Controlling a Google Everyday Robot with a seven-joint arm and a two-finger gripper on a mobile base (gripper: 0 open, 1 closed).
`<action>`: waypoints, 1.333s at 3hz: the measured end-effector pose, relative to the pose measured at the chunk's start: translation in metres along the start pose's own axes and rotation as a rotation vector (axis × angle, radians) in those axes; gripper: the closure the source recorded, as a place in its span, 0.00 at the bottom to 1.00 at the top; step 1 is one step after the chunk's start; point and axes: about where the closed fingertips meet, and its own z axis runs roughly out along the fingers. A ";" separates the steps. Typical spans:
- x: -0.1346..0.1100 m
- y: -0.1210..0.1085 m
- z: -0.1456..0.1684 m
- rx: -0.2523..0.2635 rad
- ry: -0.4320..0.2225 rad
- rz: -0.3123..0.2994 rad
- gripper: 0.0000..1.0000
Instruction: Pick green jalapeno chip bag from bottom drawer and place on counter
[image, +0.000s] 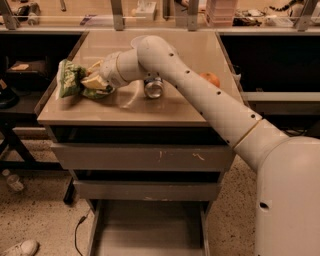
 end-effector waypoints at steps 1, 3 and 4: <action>0.000 0.000 0.000 0.000 0.000 0.000 0.60; 0.000 0.000 0.000 0.000 0.000 0.000 0.14; 0.000 0.000 0.000 0.000 0.000 0.000 0.00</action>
Offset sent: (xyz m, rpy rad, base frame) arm 0.0000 0.0000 0.0000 0.0000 0.0000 0.0000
